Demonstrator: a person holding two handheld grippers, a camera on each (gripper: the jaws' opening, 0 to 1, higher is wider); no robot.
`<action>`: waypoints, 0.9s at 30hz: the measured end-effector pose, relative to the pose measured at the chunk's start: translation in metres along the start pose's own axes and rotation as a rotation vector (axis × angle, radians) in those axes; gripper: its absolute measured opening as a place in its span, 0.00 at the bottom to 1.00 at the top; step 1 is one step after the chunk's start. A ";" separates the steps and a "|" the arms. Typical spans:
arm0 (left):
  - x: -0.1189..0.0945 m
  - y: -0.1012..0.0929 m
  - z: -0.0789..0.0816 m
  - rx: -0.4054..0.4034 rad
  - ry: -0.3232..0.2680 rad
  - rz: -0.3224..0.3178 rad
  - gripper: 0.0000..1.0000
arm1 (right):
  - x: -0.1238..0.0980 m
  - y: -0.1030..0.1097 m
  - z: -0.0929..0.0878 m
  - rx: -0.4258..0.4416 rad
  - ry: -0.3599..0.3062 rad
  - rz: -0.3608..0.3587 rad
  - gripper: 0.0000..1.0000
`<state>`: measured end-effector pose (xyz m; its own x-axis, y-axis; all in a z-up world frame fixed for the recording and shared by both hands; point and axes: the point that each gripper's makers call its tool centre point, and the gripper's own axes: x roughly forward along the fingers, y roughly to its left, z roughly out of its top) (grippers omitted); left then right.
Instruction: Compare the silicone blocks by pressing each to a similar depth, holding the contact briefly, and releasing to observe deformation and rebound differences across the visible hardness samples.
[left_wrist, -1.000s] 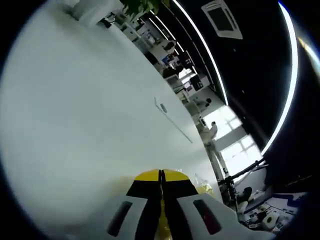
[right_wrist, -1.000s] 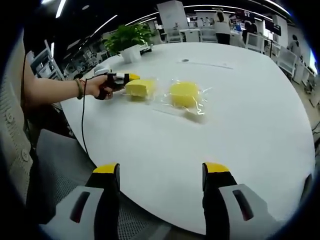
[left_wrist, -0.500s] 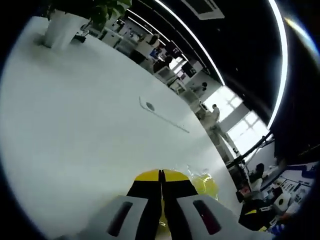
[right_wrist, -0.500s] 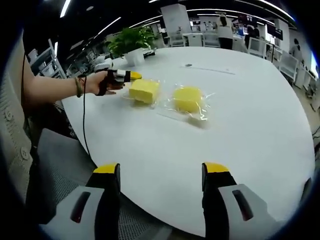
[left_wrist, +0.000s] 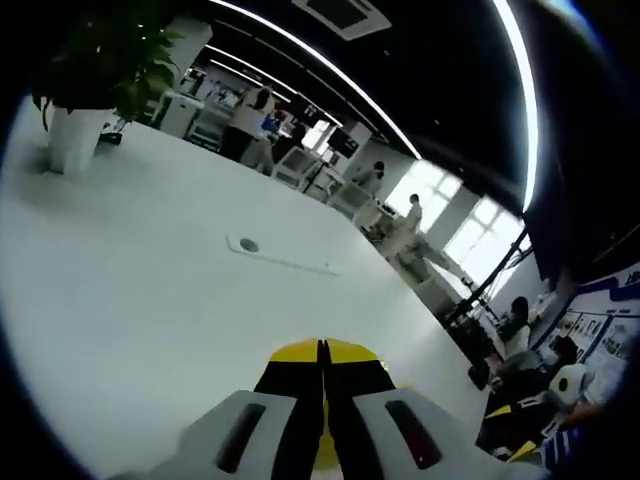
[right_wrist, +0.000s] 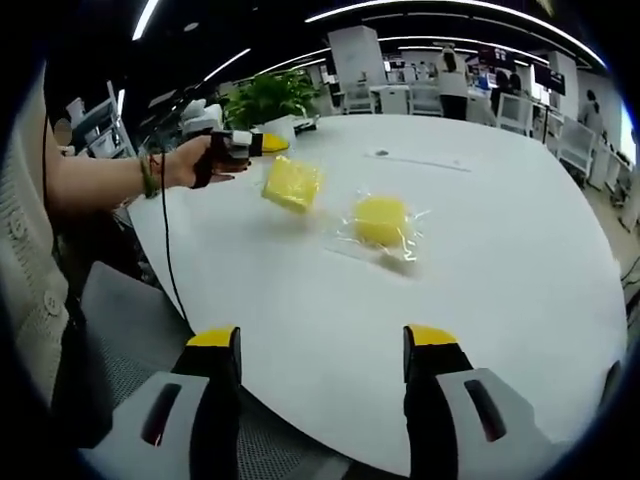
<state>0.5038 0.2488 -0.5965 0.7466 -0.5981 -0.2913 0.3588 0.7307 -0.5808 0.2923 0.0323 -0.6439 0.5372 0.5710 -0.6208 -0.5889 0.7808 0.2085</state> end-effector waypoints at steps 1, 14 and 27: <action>-0.002 -0.005 0.001 0.001 0.000 -0.009 0.00 | -0.001 0.000 0.001 0.000 -0.007 0.000 0.61; -0.039 -0.054 0.018 0.096 -0.030 -0.062 0.00 | -0.019 0.008 0.020 -0.052 -0.077 0.014 0.62; -0.068 -0.103 0.000 0.273 0.032 -0.131 0.00 | -0.031 0.027 0.038 -0.204 -0.041 0.112 0.63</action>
<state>0.4159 0.2144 -0.5162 0.6677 -0.6997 -0.2542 0.5913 0.7059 -0.3900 0.2823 0.0456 -0.5902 0.4834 0.6640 -0.5705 -0.7536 0.6472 0.1147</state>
